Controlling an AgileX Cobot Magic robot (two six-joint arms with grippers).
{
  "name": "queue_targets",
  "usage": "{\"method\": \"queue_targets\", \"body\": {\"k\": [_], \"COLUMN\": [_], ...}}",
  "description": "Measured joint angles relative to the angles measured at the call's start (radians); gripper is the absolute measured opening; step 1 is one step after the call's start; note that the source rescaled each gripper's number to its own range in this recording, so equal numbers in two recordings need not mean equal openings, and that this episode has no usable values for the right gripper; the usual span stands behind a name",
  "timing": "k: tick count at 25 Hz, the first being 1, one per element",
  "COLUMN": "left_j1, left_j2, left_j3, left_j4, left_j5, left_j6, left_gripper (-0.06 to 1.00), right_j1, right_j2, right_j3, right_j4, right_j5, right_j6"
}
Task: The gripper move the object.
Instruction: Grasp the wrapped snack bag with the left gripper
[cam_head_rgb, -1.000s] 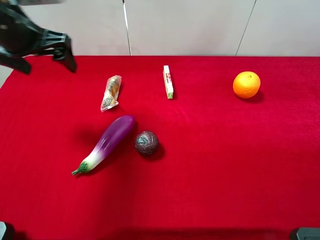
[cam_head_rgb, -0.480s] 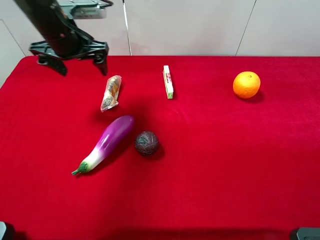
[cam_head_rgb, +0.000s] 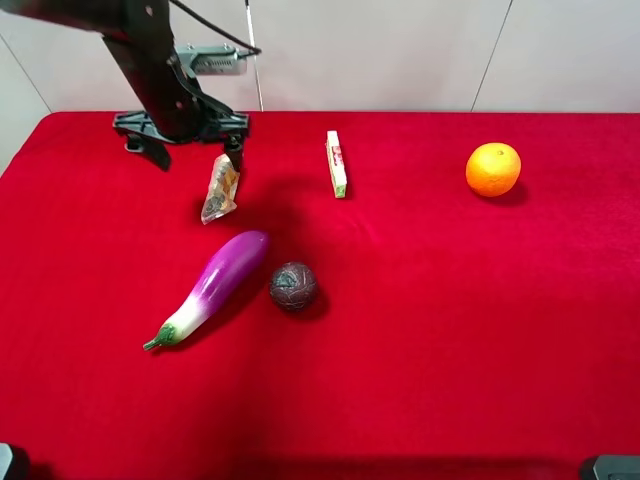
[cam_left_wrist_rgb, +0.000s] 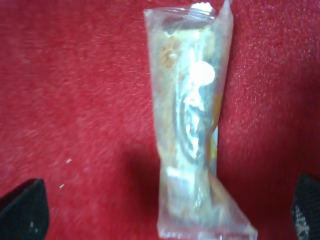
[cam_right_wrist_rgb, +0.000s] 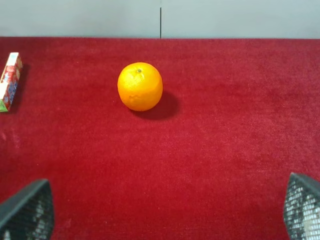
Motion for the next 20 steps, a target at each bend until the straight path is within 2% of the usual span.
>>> {"method": "queue_targets", "body": {"k": [12,17,20], "left_j1": [-0.008,-0.008,-0.008], "left_j2": [0.097,0.135,0.143], "left_j3": [-0.006,-0.007,-0.007], "left_j4": [0.000,-0.025,-0.028], "left_j5": [-0.111,-0.135,-0.141], "left_j6": [-0.026,-0.032,-0.032], "left_gripper": [0.94,0.87,0.79], "right_j1": [0.000,0.000,0.000], "right_j2": [0.000,0.000,0.000], "right_j3": [0.000,0.000,0.000], "right_j4": [0.000,0.000,0.000], "right_j5": [0.000,0.000,0.000], "right_j6": [0.000,0.000,0.000]}}
